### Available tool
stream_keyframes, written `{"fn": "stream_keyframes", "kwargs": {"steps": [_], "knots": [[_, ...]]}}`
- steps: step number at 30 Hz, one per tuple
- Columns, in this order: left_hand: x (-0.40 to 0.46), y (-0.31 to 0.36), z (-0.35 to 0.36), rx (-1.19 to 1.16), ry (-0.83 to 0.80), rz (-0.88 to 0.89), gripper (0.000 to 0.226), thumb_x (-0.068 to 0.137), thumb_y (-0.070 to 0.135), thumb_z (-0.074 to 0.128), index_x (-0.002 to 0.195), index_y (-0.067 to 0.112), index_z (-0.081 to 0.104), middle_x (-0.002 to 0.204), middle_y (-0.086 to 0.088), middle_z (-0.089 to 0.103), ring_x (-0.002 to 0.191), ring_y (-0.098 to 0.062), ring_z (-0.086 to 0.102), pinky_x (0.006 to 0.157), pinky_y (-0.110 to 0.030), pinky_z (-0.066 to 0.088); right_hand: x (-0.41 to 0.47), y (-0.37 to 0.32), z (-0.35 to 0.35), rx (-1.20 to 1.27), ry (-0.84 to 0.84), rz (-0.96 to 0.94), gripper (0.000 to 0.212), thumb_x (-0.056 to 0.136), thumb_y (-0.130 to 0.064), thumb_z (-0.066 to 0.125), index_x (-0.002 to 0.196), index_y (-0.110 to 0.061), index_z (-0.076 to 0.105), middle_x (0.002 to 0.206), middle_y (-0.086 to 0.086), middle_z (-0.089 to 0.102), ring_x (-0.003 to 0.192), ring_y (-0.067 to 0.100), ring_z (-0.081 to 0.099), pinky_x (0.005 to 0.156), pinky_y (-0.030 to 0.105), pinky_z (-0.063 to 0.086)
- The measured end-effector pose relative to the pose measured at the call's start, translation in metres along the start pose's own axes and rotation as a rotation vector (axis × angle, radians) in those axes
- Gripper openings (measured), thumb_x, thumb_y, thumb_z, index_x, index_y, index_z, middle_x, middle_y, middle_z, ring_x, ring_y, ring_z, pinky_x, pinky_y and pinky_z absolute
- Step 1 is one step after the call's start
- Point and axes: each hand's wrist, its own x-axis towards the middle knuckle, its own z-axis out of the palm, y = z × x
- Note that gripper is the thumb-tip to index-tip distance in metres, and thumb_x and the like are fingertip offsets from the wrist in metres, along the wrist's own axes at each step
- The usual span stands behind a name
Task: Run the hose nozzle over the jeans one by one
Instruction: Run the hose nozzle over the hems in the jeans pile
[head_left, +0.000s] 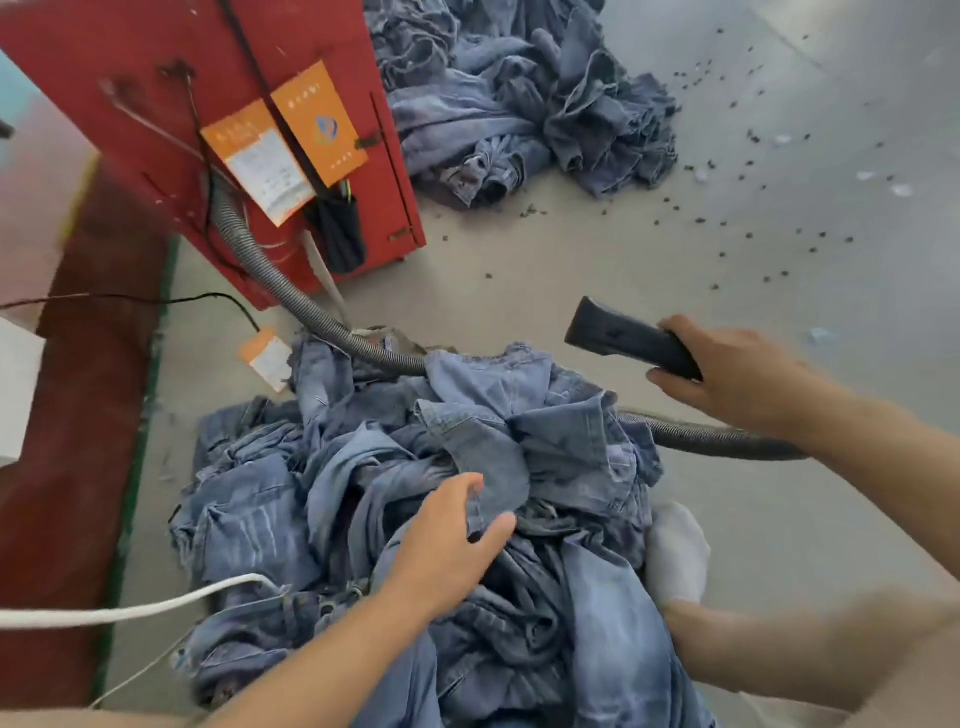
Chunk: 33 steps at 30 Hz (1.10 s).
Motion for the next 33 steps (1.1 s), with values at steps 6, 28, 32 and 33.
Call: {"fn": "stream_keyframes", "kwargs": {"steps": [6,28,32,33], "knots": [[0.051,0.001,0.045,0.688,0.106,-0.138,0.134,0.075,0.085,0.059,0.156,0.024,-0.028,0.162,-0.014,-0.039,0.147,-0.050,-0.033,0.108,-0.080,-0.011,0.016,0.015,-0.029,-0.079,0.261,-0.045,0.041,0.092,-0.042,0.063,0.127,-0.023,0.052,0.085,0.010,0.069,0.064,0.035,0.063,0.058,0.039,0.050],[0.003,-0.007,-0.025,-0.419,0.070,-0.446,0.024,0.091,0.026,0.075,0.113,0.018,0.072,0.101,-0.001,0.077,0.091,-0.018,0.073,0.089,-0.043,0.060,0.017,-0.073,-0.034,0.200,-0.063,-0.165,0.037,0.087,-0.062,0.057,0.118,-0.049,0.043,0.076,-0.013,0.064,0.065,0.004,0.057,0.059,0.031,0.046],[-0.011,-0.004,-0.048,-0.760,-0.149,-0.334,0.053,0.087,0.016,0.068,0.138,0.027,0.060,0.108,0.002,0.076,0.103,-0.020,0.071,0.098,-0.039,0.057,0.016,-0.094,-0.049,0.309,-0.069,-0.090,0.028,0.083,-0.062,0.061,0.105,-0.053,0.045,0.073,-0.021,0.062,0.071,-0.004,0.060,0.057,0.023,0.040],[-0.015,-0.008,-0.047,-0.880,-0.234,-0.314,0.057,0.088,0.009,0.062,0.141,0.029,0.057,0.121,0.001,0.074,0.117,-0.021,0.068,0.107,-0.043,0.053,0.014,-0.101,-0.048,0.321,-0.076,-0.064,0.024,0.082,-0.064,0.059,0.098,-0.052,0.046,0.070,-0.019,0.063,0.074,-0.008,0.059,0.055,0.025,0.038]]}}
